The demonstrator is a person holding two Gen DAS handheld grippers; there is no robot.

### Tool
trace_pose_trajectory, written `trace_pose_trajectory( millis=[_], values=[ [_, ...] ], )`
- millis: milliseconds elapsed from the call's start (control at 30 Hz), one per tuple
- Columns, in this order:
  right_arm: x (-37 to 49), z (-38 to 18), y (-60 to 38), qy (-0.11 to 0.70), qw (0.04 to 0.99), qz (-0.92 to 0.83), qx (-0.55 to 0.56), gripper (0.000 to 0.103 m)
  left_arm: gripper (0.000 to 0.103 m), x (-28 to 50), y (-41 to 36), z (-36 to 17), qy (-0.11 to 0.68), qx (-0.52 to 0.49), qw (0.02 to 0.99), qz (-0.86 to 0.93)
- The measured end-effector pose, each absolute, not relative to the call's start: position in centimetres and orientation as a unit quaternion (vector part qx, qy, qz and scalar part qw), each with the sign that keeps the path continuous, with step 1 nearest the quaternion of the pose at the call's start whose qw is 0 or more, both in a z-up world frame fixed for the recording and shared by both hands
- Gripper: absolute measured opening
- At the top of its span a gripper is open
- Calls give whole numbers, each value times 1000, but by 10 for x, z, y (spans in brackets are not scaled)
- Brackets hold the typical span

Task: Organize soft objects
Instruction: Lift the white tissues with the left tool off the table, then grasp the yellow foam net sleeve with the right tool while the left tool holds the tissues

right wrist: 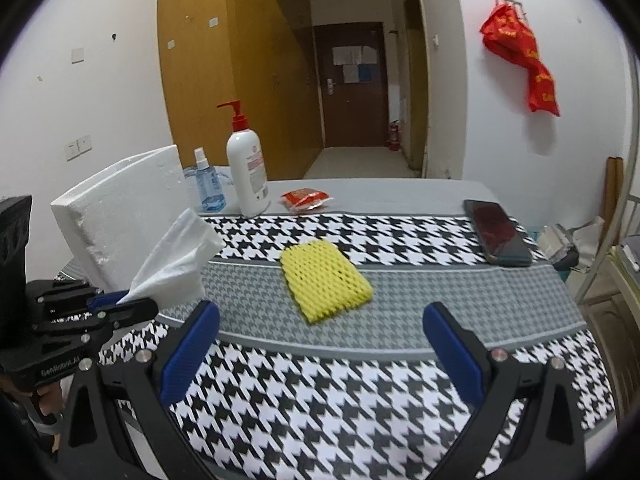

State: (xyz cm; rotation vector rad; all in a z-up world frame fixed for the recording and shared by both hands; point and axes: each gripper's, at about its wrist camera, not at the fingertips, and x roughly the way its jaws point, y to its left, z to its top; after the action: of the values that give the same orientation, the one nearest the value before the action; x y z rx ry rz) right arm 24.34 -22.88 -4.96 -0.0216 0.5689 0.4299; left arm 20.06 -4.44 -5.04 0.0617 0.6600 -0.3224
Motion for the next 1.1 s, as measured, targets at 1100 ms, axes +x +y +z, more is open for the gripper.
trace_pose_trajectory(
  millis=[1100],
  values=[
    [342, -97, -176, 428, 872, 224, -80, 81, 12, 228, -33, -67, 358, 20, 925, -126]
  ],
)
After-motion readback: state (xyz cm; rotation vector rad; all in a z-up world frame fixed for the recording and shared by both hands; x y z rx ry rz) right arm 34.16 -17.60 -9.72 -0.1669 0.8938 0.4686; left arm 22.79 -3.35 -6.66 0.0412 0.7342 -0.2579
